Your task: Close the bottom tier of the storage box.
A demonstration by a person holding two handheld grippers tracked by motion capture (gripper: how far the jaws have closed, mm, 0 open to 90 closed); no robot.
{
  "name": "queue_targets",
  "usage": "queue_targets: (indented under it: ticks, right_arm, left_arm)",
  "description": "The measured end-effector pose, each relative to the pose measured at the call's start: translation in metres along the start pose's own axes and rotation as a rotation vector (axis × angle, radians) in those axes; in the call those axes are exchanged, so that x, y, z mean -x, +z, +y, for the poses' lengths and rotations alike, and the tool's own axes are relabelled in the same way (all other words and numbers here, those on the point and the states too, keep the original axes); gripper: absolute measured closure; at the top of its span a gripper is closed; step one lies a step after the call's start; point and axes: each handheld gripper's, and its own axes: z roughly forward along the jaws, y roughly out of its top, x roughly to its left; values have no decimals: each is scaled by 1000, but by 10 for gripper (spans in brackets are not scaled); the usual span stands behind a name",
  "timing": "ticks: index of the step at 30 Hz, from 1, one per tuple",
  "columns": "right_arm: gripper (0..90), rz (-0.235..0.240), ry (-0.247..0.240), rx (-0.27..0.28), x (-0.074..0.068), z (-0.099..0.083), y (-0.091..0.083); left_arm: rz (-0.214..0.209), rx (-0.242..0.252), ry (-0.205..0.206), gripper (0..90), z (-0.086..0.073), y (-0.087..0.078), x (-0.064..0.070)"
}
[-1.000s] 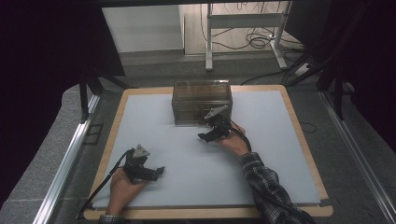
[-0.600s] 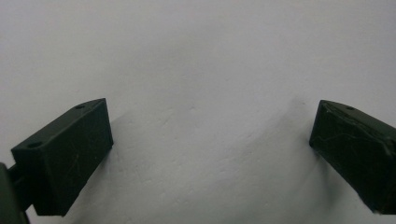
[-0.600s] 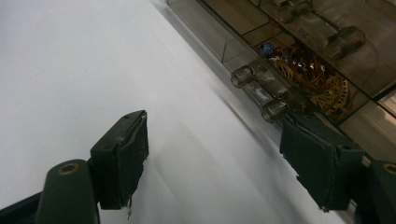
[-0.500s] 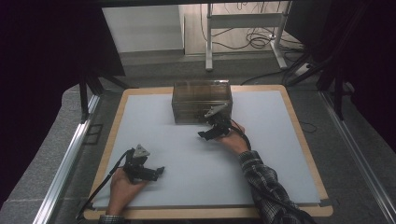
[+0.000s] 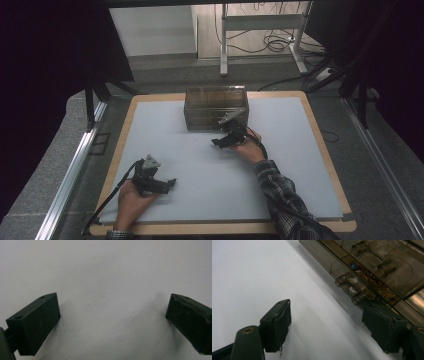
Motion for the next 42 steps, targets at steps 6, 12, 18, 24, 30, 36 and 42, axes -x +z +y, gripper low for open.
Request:
queue_targets:
  ticks: [6,12,18,24,30,36,42]
  right_arm:
    - [228,-11,-1,4,2,1,2]
    - [227,-22,6,14,4,1,4]
    - [226,-26,8,20,4,0,6]
    - [220,-30,4,17,3,1,5]
    - [219,-33,-9,17,0,1,3]
    - [216,-34,-15,13,-3,1,1]
    - [211,-33,-21,14,-5,2,-3]
  left_arm:
    - [0,0,0,0,0,0,0]
    - [0,0,0,0,0,0,0]
    - [0,0,0,0,0,0,0]
    - [0,0,0,0,0,0,0]
    - [0,0,0,0,0,0,0]
    - [0,0,0,0,0,0,0]
    - [0,0,1,0,0,0,0]
